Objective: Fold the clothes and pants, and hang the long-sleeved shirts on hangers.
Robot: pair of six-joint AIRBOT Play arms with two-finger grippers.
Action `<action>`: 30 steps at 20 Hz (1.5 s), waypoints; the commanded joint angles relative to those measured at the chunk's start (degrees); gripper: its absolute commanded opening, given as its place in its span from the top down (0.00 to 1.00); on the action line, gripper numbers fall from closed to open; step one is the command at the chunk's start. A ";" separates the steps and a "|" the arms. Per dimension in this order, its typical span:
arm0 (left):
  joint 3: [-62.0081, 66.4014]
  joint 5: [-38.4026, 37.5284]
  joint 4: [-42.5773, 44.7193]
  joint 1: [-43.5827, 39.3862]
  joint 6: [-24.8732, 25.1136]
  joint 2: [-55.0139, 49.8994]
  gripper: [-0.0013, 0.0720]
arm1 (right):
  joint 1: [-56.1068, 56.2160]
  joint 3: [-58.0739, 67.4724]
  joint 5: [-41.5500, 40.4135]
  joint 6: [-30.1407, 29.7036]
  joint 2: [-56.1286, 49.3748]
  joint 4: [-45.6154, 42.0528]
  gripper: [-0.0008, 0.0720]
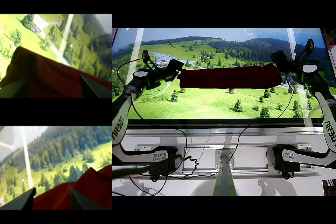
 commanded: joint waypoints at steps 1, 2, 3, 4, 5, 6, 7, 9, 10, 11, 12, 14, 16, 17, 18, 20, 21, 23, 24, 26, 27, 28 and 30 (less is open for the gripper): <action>0.04 -8.02 8.13 1.95 0.00 -0.04 0.02 | 0.02 0.07 4.33 0.00 0.00 -3.91 0.32; 0.04 -10.19 10.60 2.89 -0.02 -0.04 0.02 | 0.02 0.07 5.03 0.00 0.00 -4.66 0.32; 0.07 -12.41 12.50 4.11 -0.04 -0.07 0.02 | 0.02 0.07 5.60 0.00 0.00 -5.07 0.32; 0.11 -14.19 13.60 5.22 -0.35 -0.07 0.03 | 0.02 0.07 6.03 0.00 0.00 -5.27 0.33; 0.13 -15.54 13.66 6.36 -0.92 -0.07 0.04 | 0.02 0.07 6.34 0.00 0.00 -5.70 0.33; 0.42 -16.65 13.68 7.02 -1.09 -0.09 0.04 | 0.04 0.13 6.56 0.00 0.00 -6.08 0.33; 0.92 -17.49 13.68 7.26 -1.07 -0.13 0.04 | 0.02 0.13 6.60 0.00 0.00 -6.08 0.33; 2.80 -17.70 14.62 7.21 -1.07 -0.33 0.04 | 0.02 0.13 6.60 -0.02 0.00 -6.08 0.33; 4.48 -18.84 16.94 7.10 -1.11 -1.03 0.04 | 0.02 0.13 6.62 0.00 0.00 -6.08 0.33; 6.25 -20.74 19.47 7.13 -1.77 -2.27 0.04 | 0.02 0.13 6.64 0.00 0.00 -6.10 0.33; 8.28 -23.37 21.90 7.13 -4.39 -4.20 0.04 | 0.02 0.13 6.64 0.00 0.00 -6.10 0.33; 11.85 -27.98 22.84 7.13 -5.35 -8.63 0.03 | 0.02 0.13 6.67 0.00 0.00 -6.10 0.33; 14.36 -28.50 22.86 7.13 -4.92 -12.37 0.03 | 0.02 0.13 6.64 0.00 0.00 -6.10 0.33; 15.37 -28.52 22.95 7.26 -4.92 -13.84 0.03 | 0.02 0.13 6.64 0.00 0.00 -6.10 0.33; 16.28 -28.48 22.93 7.30 -4.02 -15.04 0.03 | 0.02 0.13 6.62 -0.02 0.00 -6.10 0.33; 17.53 -28.24 22.69 6.67 -2.78 -16.68 0.03 | 0.02 0.13 6.36 -0.20 0.00 -6.10 0.33; 18.12 -28.28 22.64 5.92 -2.78 -17.27 0.03 | 0.02 0.13 6.25 -0.20 0.00 -6.08 0.33; 18.75 -28.09 22.67 4.07 -2.75 -17.86 0.04 | 0.04 0.13 6.49 -0.20 0.00 -6.05 0.33; 18.91 -27.65 22.58 2.89 -2.73 -17.99 0.04 | 0.04 0.15 6.69 -0.33 0.02 -6.05 0.33; 19.04 -25.68 22.62 0.37 -2.10 -18.03 0.23 | 0.04 0.20 6.64 -1.03 0.11 -6.08 0.33; 19.08 -24.30 22.58 -0.94 -2.08 -18.03 0.37 | 0.04 0.44 6.71 -1.05 0.11 -6.10 0.33; 19.08 -23.10 22.60 -2.08 -1.90 -18.01 0.42 | 0.04 1.01 7.26 -1.05 0.11 -6.08 0.33; 19.41 -22.14 22.62 -3.65 0.76 -17.99 0.83 | 0.04 2.99 9.53 -1.05 0.11 -6.08 0.33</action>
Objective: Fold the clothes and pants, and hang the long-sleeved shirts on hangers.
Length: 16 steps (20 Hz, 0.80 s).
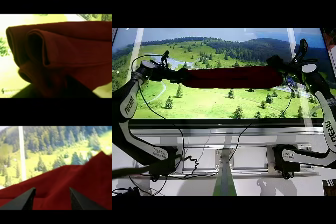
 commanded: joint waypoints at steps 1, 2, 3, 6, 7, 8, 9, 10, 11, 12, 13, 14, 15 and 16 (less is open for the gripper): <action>1.14 2.10 -0.83 -2.89 3.50 -0.04 0.96 | 0.04 2.84 3.56 -0.22 0.04 0.04 0.34; 1.75 2.10 -0.83 -2.91 3.48 0.17 0.96 | 0.04 4.20 5.33 -0.22 0.04 0.04 0.45; 2.36 2.12 -0.79 -2.84 3.48 0.70 0.96 | 0.04 5.44 7.17 -0.22 0.04 0.04 0.64; 3.26 2.05 0.98 -2.23 3.45 4.24 0.96 | 1.66 7.98 10.12 -0.20 0.04 0.09 0.97; 3.30 1.57 2.19 -2.12 3.45 6.19 0.96 | 3.06 8.28 10.08 -0.20 0.02 0.09 0.97; 3.30 0.35 3.06 -2.12 3.41 8.15 0.96 | 4.94 8.37 9.88 -0.17 0.00 0.09 0.97; 3.30 -1.66 3.26 -2.12 3.30 10.38 0.96 | 7.08 8.37 9.42 -0.17 -0.02 0.04 0.97; 3.30 -3.67 3.26 -2.10 3.30 12.55 0.96 | 9.64 8.37 8.66 -0.17 -0.02 0.04 0.97; 3.30 -5.81 3.26 -2.12 3.30 14.99 0.96 | 12.24 8.37 7.78 -0.17 -0.07 0.02 0.97; 3.30 -7.96 3.23 -2.12 3.30 17.59 0.96 | 15.04 8.37 7.04 -0.17 -0.13 -0.07 0.97; 3.30 -9.84 3.23 -2.12 3.28 19.98 0.96 | 17.68 8.37 6.16 -0.17 -0.37 -0.42 0.97; 3.30 -11.61 3.21 -2.12 3.28 22.34 0.96 | 20.37 8.37 5.11 -0.17 -0.90 -0.59 0.97; 3.30 -13.25 3.21 -2.12 3.26 24.87 0.96 | 22.77 8.37 4.00 -0.15 -1.66 -0.63 0.97; 3.30 -14.45 3.13 -2.12 3.23 27.06 0.96 | 25.07 8.39 2.89 -0.02 -2.82 -0.61 0.97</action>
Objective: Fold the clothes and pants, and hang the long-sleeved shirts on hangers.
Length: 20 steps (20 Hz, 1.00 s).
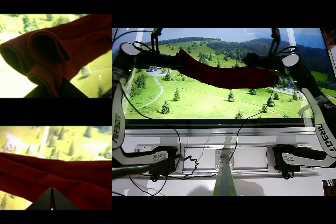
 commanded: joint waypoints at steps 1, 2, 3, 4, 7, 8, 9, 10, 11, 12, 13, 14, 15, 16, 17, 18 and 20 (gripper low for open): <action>0.07 -6.12 -0.02 0.02 -0.35 8.46 0.96 | 8.31 0.46 -3.02 0.48 -2.93 -0.37 0.97; 0.07 -6.32 0.00 0.02 -1.44 10.45 0.96 | 10.01 1.55 -2.01 0.85 -4.90 -0.35 0.97; 0.07 -6.29 0.00 0.04 -1.95 12.44 0.96 | 11.43 3.10 -0.76 1.46 -6.95 -0.35 0.97; 0.07 -6.29 0.00 0.02 -1.95 14.05 0.96 | 12.83 5.27 0.42 2.14 -9.16 -0.35 0.97; 0.07 -6.19 0.00 0.02 -1.92 16.31 0.96 | 17.11 13.77 2.95 3.72 -16.37 -0.33 0.97; 0.07 -6.03 -0.02 0.02 -1.92 16.28 0.96 | 18.78 17.05 3.72 4.70 -18.97 -0.37 0.97; 0.07 -5.95 -0.02 0.02 -1.92 16.17 0.96 | 20.48 19.85 4.07 5.18 -21.27 -0.37 0.97; 0.07 -5.75 -0.02 0.02 -1.92 16.13 0.96 | 22.27 22.45 4.33 5.22 -23.54 -0.37 0.97; 0.07 -5.55 -0.04 0.02 -1.92 16.13 0.96 | 23.89 24.83 4.81 5.46 -25.59 -0.42 0.97; 0.07 -5.42 -0.04 0.02 -1.92 16.13 0.96 | 25.20 26.60 5.11 6.49 -27.08 -0.70 0.97; 0.07 -5.14 -0.02 0.02 -1.92 16.11 0.96 | 26.27 27.69 5.03 6.67 -27.96 -1.05 0.97; 0.07 -4.57 -0.04 0.00 -1.92 16.04 0.96 | 26.77 27.85 4.63 6.64 -27.93 -1.88 0.97; 0.04 -3.87 -0.04 -0.02 -1.92 15.91 0.96 | 26.71 27.93 4.81 6.62 -27.71 -3.08 0.97; 0.04 -2.99 -0.15 -0.02 -1.92 15.69 0.96 | 26.12 27.96 5.14 6.62 -27.36 -4.85 0.97; 0.04 -2.12 -0.50 -0.02 -1.92 15.23 0.96 | 25.03 27.96 5.81 6.62 -26.84 -6.88 0.97; 0.00 -1.64 -1.73 -0.24 -1.95 14.40 0.96 | 23.61 27.96 7.15 6.64 -26.18 -8.72 0.97; 0.00 -1.27 -5.01 -1.33 -1.95 11.82 0.96 | 19.34 27.96 10.95 6.67 -24.33 -11.80 0.97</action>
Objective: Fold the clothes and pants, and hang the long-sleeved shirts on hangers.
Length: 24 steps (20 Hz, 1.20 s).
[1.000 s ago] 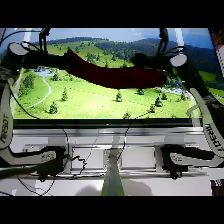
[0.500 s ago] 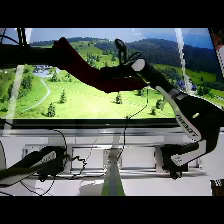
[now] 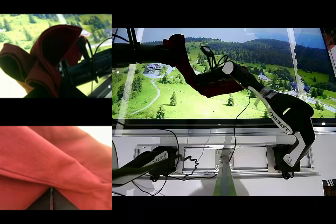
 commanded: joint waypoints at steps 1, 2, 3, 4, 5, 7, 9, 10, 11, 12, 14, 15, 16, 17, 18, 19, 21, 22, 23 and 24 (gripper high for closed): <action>0.00 1.81 -5.25 -2.12 0.00 -3.96 0.96 | -5.79 0.66 5.97 0.31 2.47 -6.16 0.97; 0.00 2.62 -7.54 -3.78 0.00 -5.95 0.96 | -8.72 0.66 8.00 0.31 3.82 -7.37 0.97; 0.00 3.82 -10.47 -6.19 0.02 -8.35 0.96 | -11.80 0.66 9.97 0.31 5.44 -8.33 0.97; 0.00 5.57 -13.64 -9.18 0.02 -10.91 0.96 | -14.71 0.66 11.58 0.31 6.93 -9.09 0.97; 0.00 7.63 -16.74 -12.33 0.04 -13.33 0.96 | -17.97 0.66 13.16 0.28 8.59 -9.60 0.97; 0.02 13.66 -23.17 -19.78 2.03 -18.47 0.96 | -24.00 0.66 15.76 0.28 11.78 -9.75 0.97; 0.07 20.85 -29.59 -27.28 5.86 -23.19 0.96 | -29.64 0.66 18.40 0.28 14.78 -10.75 0.97; 0.07 24.65 -32.11 -30.18 6.82 -25.00 0.96 | -32.28 0.66 19.71 0.28 16.22 -11.72 0.97; 0.07 29.03 -34.40 -32.74 7.39 -26.64 0.96 | -34.58 0.63 21.00 0.26 17.31 -12.48 0.97; 0.07 32.44 -36.06 -34.56 7.37 -27.89 0.94 | -36.61 0.66 22.45 0.26 18.08 -12.94 0.97; 0.07 33.90 -37.75 -36.44 7.37 -29.20 0.25 | -40.06 0.63 25.88 -0.39 18.56 -14.34 0.97; 0.07 33.83 -37.70 -36.65 7.43 -29.24 0.04 | -41.13 0.39 26.47 -1.49 18.53 -17.07 0.97; 0.07 33.44 -37.77 -36.61 7.39 -29.09 0.02 | -41.94 -0.15 26.25 -2.36 18.51 -21.73 0.97; 0.07 33.46 -37.77 -36.09 7.34 -28.79 0.03 | -42.75 -1.14 25.55 -2.32 18.49 -27.34 0.97; 0.07 33.42 -37.77 -35.36 7.34 -28.33 0.03 | -43.76 -2.67 24.68 -2.27 18.47 -31.50 0.97; 0.07 33.18 -37.77 -34.53 7.37 -27.71 0.03 | -45.07 -4.37 24.22 -2.27 18.12 -32.94 0.97; 0.07 32.85 -37.73 -32.74 7.39 -26.25 0.03 | -47.63 -8.02 24.20 -3.17 16.61 -29.29 0.97; 0.07 32.41 -37.73 -31.85 7.43 -25.57 0.03 | -48.65 -10.40 25.83 -6.97 15.10 -23.47 0.97; 0.07 31.85 -37.73 -31.10 7.58 -25.05 0.03 | -49.35 -12.57 30.05 -12.94 13.05 -15.34 0.97; 0.07 31.06 -37.73 -30.45 7.58 -24.61 0.03 | -49.59 -14.08 35.17 -17.99 10.80 -7.80 0.97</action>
